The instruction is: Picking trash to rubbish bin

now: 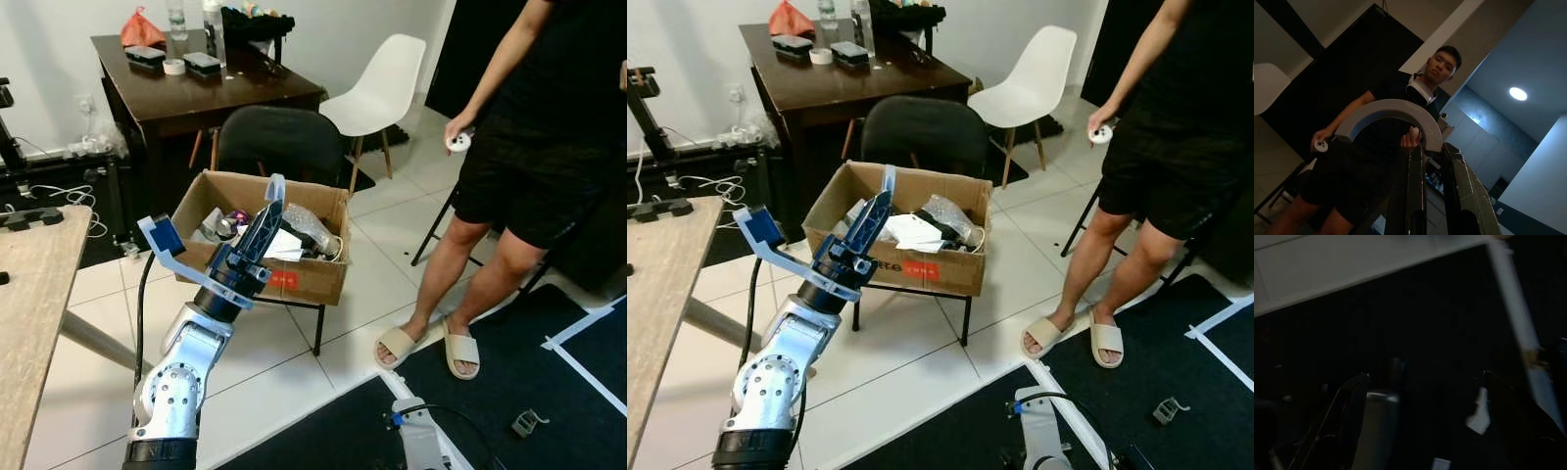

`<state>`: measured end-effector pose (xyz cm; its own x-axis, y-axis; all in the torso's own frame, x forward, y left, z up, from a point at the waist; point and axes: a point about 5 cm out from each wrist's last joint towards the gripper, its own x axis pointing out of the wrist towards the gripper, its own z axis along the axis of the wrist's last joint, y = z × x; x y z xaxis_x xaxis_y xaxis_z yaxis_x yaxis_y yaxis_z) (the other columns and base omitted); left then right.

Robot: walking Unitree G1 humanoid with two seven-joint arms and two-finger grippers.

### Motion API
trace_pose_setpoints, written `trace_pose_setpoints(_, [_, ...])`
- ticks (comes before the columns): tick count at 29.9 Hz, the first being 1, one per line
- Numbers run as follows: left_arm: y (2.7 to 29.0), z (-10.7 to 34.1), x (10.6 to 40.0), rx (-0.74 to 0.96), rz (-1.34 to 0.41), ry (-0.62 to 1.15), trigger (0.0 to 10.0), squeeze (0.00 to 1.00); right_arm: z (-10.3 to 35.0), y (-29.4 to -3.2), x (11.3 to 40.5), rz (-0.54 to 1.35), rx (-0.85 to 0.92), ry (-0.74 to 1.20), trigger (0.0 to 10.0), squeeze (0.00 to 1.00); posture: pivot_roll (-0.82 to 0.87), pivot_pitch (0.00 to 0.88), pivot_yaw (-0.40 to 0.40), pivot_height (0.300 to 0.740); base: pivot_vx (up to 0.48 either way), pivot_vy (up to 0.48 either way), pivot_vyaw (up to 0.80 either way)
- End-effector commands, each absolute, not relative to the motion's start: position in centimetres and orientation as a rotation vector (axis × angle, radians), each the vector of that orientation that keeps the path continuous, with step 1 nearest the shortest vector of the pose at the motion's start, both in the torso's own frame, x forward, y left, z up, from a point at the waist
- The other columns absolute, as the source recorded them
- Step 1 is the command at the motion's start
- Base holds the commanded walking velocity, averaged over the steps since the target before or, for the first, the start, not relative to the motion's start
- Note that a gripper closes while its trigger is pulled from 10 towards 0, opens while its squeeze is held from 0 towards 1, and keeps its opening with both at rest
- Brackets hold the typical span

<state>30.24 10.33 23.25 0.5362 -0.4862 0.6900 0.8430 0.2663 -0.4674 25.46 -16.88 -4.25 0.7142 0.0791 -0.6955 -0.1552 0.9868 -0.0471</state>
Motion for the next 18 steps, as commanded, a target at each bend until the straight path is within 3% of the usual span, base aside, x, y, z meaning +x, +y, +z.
trace_pose_setpoints(1, [10.27, 22.98, 30.19, -0.913, -0.934, -0.450, 10.0, 0.00, -4.80, -17.14, 24.70, 0.118, -0.098, 0.790, 10.0, 0.00, -0.07, 0.162, 0.003, 0.740, 0.000, 0.000, 0.00])
trace_pose_setpoints(18, [9.70, 22.98, 29.94, -0.885, -0.965, -0.458, 10.0, 0.00, -4.80, -17.34, 24.67, 0.115, -0.104, 0.788, 10.0, 0.00, -0.08, 0.160, 0.003, 0.740, 0.294, 0.000, 0.00])
